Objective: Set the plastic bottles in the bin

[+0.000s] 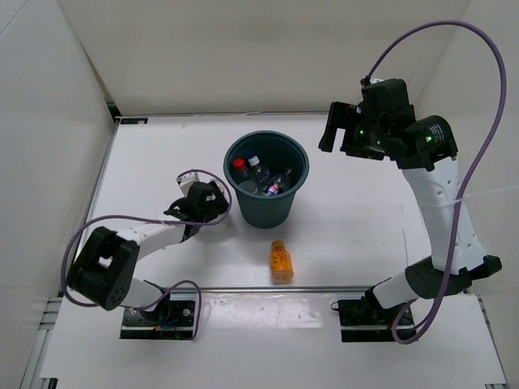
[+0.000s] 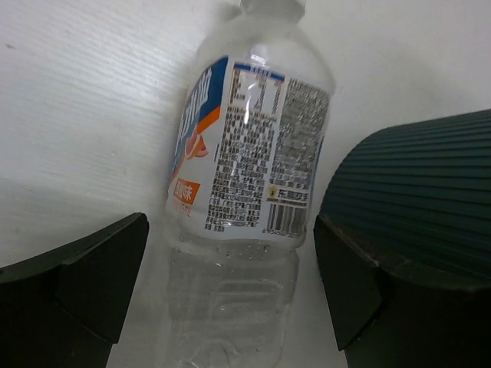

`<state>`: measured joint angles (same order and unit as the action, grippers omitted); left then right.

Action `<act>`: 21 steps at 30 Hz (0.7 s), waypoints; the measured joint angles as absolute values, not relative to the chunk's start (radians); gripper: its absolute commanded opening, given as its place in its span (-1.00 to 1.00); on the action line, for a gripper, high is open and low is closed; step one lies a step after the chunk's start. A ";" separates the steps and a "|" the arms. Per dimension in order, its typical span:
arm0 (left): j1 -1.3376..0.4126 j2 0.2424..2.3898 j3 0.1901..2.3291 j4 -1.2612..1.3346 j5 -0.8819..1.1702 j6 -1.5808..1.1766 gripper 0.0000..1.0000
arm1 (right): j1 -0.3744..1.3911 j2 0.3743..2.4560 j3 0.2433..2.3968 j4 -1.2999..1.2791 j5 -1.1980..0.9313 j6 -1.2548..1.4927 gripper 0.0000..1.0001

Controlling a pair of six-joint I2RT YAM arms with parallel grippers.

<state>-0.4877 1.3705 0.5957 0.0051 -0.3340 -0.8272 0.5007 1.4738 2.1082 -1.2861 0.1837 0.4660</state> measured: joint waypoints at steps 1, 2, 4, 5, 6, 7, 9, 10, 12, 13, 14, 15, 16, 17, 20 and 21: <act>-0.487 1.406 0.600 0.010 -0.308 -0.822 0.85 | 0.494 1.473 2.103 -1.286 0.178 0.465 1.00; -0.486 1.422 0.602 0.013 -0.297 -0.821 0.75 | 0.490 1.473 2.098 -1.287 0.175 0.464 1.00; -0.485 1.460 0.606 0.029 -0.269 -0.816 0.63 | 0.481 1.473 2.085 -1.286 0.156 0.463 1.00; -0.480 1.464 0.607 0.036 -0.260 -0.816 0.49 | 0.478 1.474 2.080 -1.287 0.150 0.463 1.00; -0.477 1.464 0.607 0.038 -0.249 -0.815 0.08 | 0.477 1.475 2.078 -1.287 0.142 0.463 1.00; -0.471 1.460 0.606 0.037 -0.240 -0.812 0.02 | 0.475 1.475 2.078 -1.287 0.134 0.463 1.00; -0.457 1.437 0.597 0.021 -0.231 -0.817 0.02 | 0.471 1.475 2.078 -1.287 0.123 0.463 1.00; -0.448 1.414 0.590 0.002 -0.231 -0.816 0.06 | 0.471 1.475 2.078 -1.286 0.117 0.463 1.00; -0.437 1.339 0.576 -0.051 -0.243 -0.817 0.08 | 0.469 1.476 2.077 -1.285 0.107 0.464 1.00; -0.433 1.293 0.576 -0.085 -0.260 -0.817 0.08 | 0.466 1.476 2.072 -1.282 0.102 0.464 1.00; -0.430 1.239 0.583 -0.129 -0.287 -0.813 0.14 | 0.464 1.476 2.065 -1.282 0.100 0.466 1.00; -0.429 1.179 0.594 -0.166 -0.314 -0.809 0.17 | 0.462 1.477 2.058 -1.282 0.099 0.467 1.00; -0.429 1.117 0.615 -0.200 -0.350 -0.804 0.17 | 0.458 1.478 2.048 -1.281 0.097 0.469 1.00; -0.429 1.066 0.646 -0.229 -0.383 -0.799 0.17 | 0.453 1.478 2.037 -1.282 0.096 0.471 1.00; -0.437 0.992 0.858 -0.283 -0.469 -0.744 0.04 | 0.435 1.480 2.006 -1.281 0.086 0.487 1.00; -0.444 1.006 0.944 -0.278 -0.480 -0.714 0.04 | 0.428 1.480 1.996 -1.281 0.081 0.490 1.00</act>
<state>-0.4442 1.0058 0.9440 -0.2779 -0.4801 -0.7136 0.4282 1.4799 1.9965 -1.2812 0.0811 0.4904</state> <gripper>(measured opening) 0.782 0.998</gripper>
